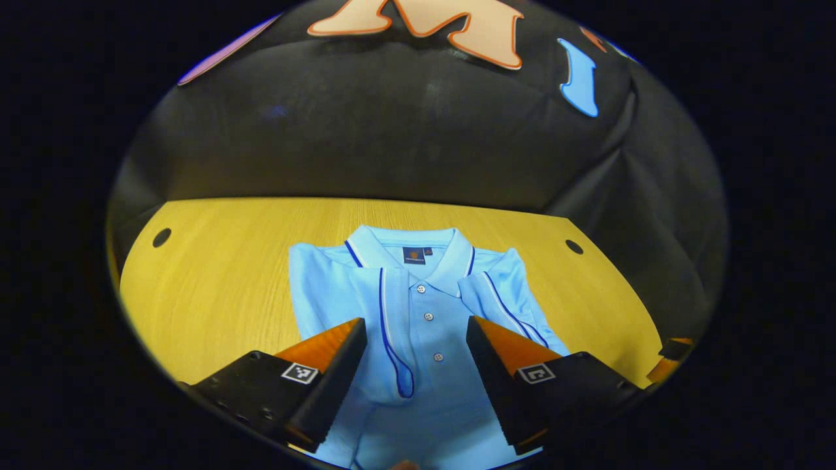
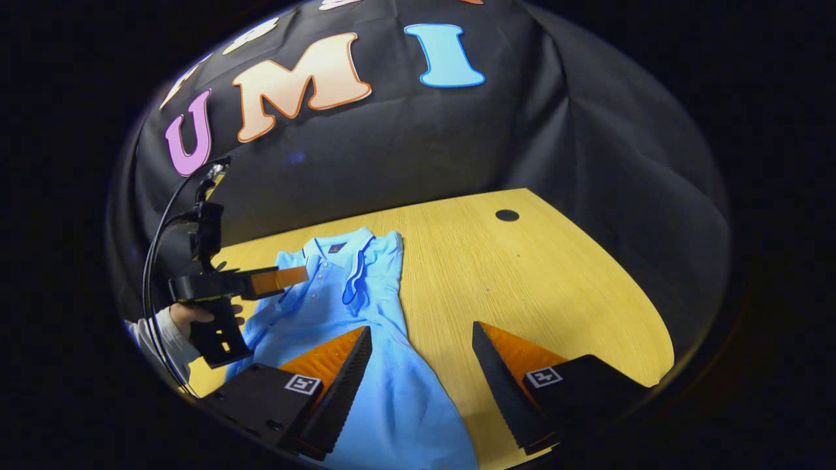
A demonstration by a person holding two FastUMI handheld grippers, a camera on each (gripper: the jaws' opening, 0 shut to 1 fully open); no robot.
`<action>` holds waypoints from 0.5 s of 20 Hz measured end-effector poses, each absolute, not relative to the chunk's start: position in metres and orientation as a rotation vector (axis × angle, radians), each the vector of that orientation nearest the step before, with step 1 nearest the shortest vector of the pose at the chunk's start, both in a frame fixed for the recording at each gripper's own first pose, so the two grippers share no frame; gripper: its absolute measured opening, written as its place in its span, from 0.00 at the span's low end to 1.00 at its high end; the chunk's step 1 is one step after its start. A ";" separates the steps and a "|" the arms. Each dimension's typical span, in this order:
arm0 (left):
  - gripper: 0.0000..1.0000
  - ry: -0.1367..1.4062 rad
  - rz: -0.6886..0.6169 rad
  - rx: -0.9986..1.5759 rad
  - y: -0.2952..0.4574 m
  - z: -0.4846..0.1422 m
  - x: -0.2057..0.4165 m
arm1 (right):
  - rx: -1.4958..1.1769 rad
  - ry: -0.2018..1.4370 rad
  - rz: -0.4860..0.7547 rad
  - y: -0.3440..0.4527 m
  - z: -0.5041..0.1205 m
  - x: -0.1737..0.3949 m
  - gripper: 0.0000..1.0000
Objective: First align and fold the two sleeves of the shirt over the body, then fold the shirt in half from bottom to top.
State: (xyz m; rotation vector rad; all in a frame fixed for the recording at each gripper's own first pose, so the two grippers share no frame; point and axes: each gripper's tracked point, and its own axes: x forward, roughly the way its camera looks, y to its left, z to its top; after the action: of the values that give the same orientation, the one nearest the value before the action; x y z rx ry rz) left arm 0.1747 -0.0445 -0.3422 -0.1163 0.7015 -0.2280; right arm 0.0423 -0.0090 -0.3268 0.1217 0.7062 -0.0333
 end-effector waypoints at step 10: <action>0.96 0.550 -0.094 -0.084 0.009 -0.252 0.030 | 0.026 0.659 0.110 -0.010 -0.303 -0.046 0.98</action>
State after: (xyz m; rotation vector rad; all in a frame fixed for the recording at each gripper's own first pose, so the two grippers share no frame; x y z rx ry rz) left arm 0.0304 0.0092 -0.2520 -0.0841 0.5498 -0.0943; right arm -0.0457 -0.0102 -0.3034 0.0256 0.6593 0.1101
